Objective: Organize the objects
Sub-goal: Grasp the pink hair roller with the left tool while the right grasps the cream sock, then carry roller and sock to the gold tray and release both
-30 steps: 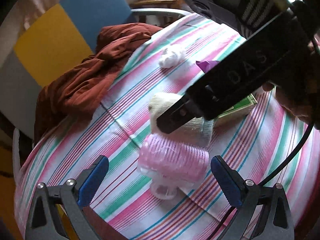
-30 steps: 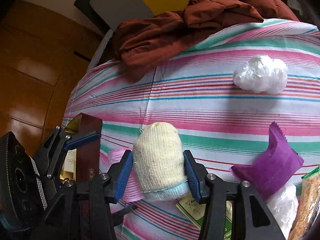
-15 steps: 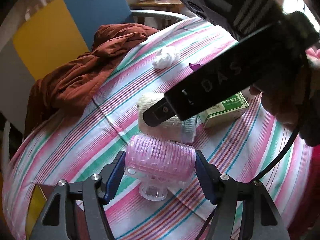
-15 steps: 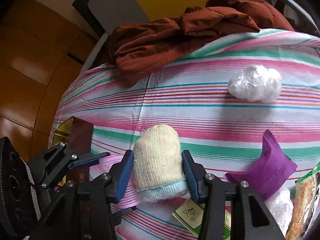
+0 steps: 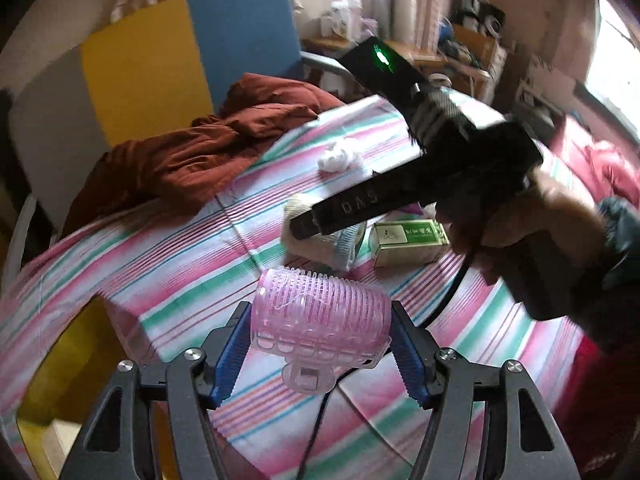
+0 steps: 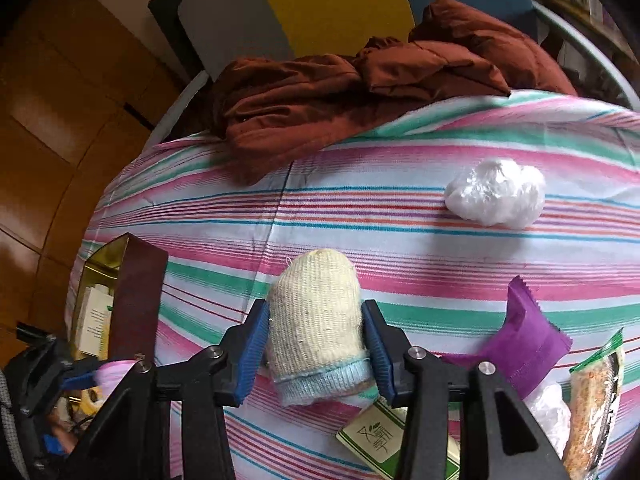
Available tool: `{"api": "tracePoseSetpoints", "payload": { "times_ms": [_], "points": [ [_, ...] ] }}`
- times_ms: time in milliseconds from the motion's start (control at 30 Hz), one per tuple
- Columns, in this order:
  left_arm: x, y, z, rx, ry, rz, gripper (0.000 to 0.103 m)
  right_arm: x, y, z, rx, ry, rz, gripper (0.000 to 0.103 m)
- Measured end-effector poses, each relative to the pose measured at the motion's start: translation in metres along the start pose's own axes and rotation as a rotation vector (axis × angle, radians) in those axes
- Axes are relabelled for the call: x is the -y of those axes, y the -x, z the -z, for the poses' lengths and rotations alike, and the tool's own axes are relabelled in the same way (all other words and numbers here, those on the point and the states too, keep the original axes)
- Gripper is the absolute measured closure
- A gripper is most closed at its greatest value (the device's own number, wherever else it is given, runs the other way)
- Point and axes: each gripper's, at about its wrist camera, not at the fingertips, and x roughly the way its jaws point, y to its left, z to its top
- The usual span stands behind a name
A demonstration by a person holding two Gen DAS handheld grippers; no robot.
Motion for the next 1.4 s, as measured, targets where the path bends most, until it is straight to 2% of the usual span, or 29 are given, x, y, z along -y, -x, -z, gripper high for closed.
{"api": "tracePoseSetpoints", "payload": {
  "times_ms": [100,367,733,1033,1300,1400],
  "points": [
    [-0.014,0.016,0.008,0.023,0.076,0.009,0.037,-0.005,0.004,0.000,0.027,0.017,0.035,0.057],
    [-0.052,0.058,0.037,0.087,0.207,-0.025,0.037,-0.019,0.019,0.003,0.077,0.020,0.073,0.057],
    [-0.114,0.095,0.083,0.122,0.397,-0.092,0.036,-0.081,0.051,0.026,0.143,0.082,0.035,0.056],
    [-0.159,0.115,0.104,0.158,0.489,-0.143,0.036,-0.156,0.065,0.078,0.135,0.167,-0.098,0.056],
    [-0.184,0.113,0.105,0.147,0.538,-0.160,0.036,-0.237,0.040,0.133,0.025,0.290,-0.256,0.056],
    [-0.186,0.112,0.103,0.143,0.531,-0.165,0.036,-0.269,0.018,0.151,-0.035,0.361,-0.264,0.056]
  ]
}}
